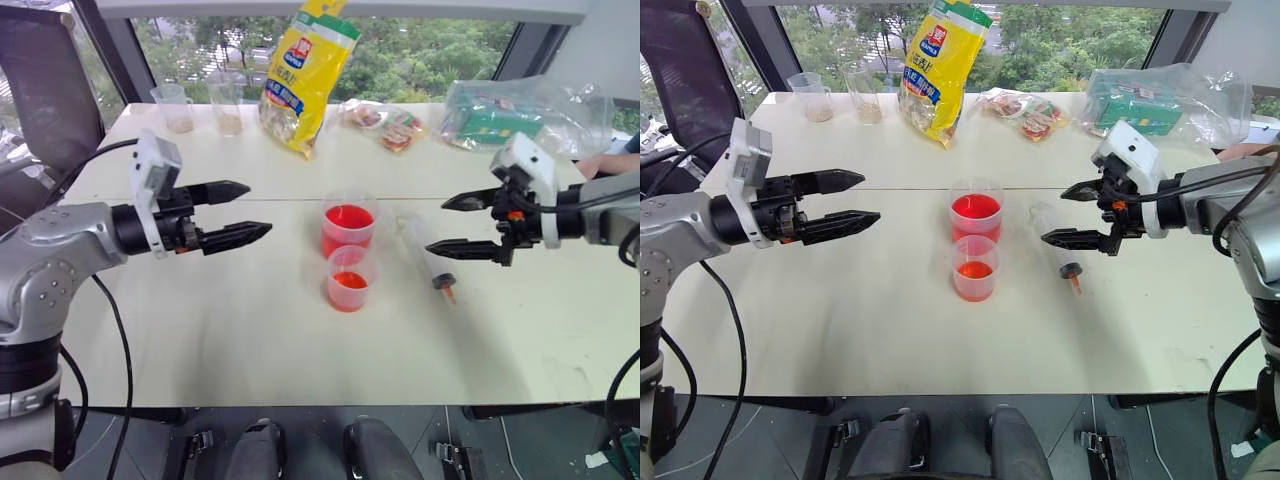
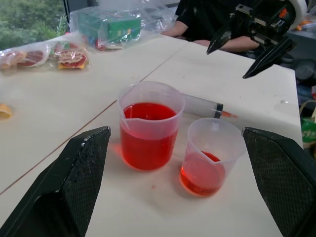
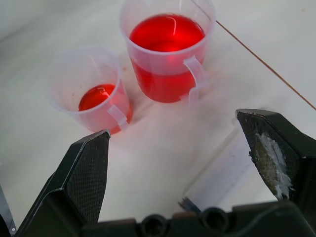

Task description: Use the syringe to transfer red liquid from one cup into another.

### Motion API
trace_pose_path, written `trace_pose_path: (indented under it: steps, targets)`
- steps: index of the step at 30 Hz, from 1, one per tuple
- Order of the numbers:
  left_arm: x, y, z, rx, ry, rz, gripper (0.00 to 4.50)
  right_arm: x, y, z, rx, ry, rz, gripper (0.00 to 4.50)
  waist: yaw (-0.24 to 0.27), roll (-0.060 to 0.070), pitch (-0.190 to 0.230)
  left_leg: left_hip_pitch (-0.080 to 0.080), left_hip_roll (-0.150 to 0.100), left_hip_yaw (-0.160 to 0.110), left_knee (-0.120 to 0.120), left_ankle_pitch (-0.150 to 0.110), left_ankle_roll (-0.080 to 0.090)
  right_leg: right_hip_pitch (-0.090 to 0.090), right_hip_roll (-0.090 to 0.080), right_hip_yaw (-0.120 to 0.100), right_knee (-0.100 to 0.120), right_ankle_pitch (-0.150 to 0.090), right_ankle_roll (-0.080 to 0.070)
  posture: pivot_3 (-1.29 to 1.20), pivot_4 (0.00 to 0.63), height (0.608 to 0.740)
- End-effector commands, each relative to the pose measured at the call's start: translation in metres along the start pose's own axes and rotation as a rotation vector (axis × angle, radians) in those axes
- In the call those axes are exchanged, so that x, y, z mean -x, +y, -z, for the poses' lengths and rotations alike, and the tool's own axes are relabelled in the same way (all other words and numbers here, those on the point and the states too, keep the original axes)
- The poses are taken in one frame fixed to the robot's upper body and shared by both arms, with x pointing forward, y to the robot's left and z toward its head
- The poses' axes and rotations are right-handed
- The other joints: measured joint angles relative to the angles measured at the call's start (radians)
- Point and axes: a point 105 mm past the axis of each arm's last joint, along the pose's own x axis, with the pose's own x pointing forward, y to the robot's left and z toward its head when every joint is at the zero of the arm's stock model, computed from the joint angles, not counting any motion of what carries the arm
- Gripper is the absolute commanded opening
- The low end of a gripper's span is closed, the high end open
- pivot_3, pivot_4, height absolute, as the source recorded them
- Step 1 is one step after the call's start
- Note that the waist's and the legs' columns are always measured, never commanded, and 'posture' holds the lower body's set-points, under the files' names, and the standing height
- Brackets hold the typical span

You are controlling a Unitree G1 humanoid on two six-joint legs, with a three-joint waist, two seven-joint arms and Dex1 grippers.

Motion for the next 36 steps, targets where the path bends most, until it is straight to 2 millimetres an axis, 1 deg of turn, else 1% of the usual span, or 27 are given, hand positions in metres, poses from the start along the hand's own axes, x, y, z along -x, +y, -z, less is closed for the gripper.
trace_pose_path:
  steps: [1,6,11,15,18,21,24,26,31,33,36]
  targets:
    - [0.004,0.002,-0.008,-0.036,-0.006,-0.016,4.41,0.007,0.001,-0.007,0.051,-0.009,0.019,4.47,0.000,0.000,0.000,0.000,0.000,0.000,0.000,0.000,0.000,0.000,0.000,0.000,0.000,0.000,0.000,0.00,0.150,0.740]
    - [0.003,-0.002,-0.013,-0.031,-0.027,0.007,4.41,0.007,0.001,-0.004,0.045,0.001,0.022,4.47,-0.001,0.000,0.000,0.000,0.000,0.000,0.000,0.000,0.000,0.000,0.000,0.000,0.001,0.000,0.000,0.00,0.150,0.740]
    - [0.003,0.000,-0.012,-0.036,-0.019,-0.003,4.41,0.006,-0.001,-0.003,0.034,0.008,0.032,4.47,0.000,0.000,0.000,0.000,0.000,0.000,0.000,0.000,0.000,0.000,0.000,0.000,0.001,0.000,0.000,0.00,0.150,0.740]
    - [0.002,0.001,-0.014,-0.036,-0.019,-0.002,4.41,0.005,-0.005,-0.003,0.034,0.016,0.053,4.47,0.000,0.000,0.000,0.000,0.000,0.000,0.000,0.000,0.000,0.000,0.000,0.000,0.001,0.000,0.000,0.00,0.150,0.740]
    - [-0.001,0.001,-0.012,-0.037,-0.018,0.000,4.41,0.004,-0.009,0.000,0.022,0.030,0.072,4.47,0.000,0.000,0.000,0.000,0.000,0.000,0.001,0.000,0.000,0.000,0.000,0.000,0.001,0.000,0.000,0.00,0.150,0.740]
    - [-0.004,0.001,-0.012,-0.037,-0.020,0.011,4.41,0.001,-0.015,0.004,-0.020,0.074,0.108,4.47,0.000,0.000,0.000,0.000,0.000,0.000,0.001,0.000,0.000,0.000,0.000,0.000,0.001,0.000,0.000,0.00,0.150,0.740]
    - [-0.007,0.003,-0.014,-0.040,-0.028,0.016,4.41,-0.003,-0.017,0.012,-0.085,0.163,0.095,4.47,-0.001,0.000,0.000,0.000,0.000,0.000,0.001,0.000,0.000,0.000,0.000,0.000,0.001,0.000,0.000,0.00,0.150,0.740]
    - [-0.010,0.002,-0.014,-0.042,-0.030,0.024,4.41,-0.007,-0.023,0.014,-0.130,0.193,0.114,4.47,-0.002,0.000,0.000,0.001,0.000,0.000,0.001,0.000,0.000,0.000,0.000,0.000,0.002,0.000,0.000,0.00,0.150,0.740]
    - [-0.019,0.001,-0.012,-0.057,-0.028,0.038,4.41,-0.026,-0.060,0.027,-0.398,0.275,0.271,4.47,-0.007,0.000,0.000,0.002,0.000,0.002,0.001,0.000,0.000,0.000,0.001,0.002,0.002,0.000,0.000,0.00,0.150,0.740]
    - [-0.024,0.000,-0.013,-0.063,-0.033,0.043,4.41,-0.031,-0.070,0.033,-0.470,0.307,0.309,4.47,-0.002,0.000,0.000,0.002,0.000,0.002,0.001,0.000,0.000,0.000,0.001,0.002,0.003,0.000,0.000,0.00,0.150,0.740]
    - [-0.027,-0.002,-0.014,-0.067,-0.049,0.054,4.41,-0.046,-0.079,0.048,-0.563,0.386,0.366,4.47,0.000,0.000,0.000,0.001,0.000,0.002,0.000,0.000,0.000,-0.001,0.000,0.001,0.002,0.000,0.000,0.00,0.150,0.740]
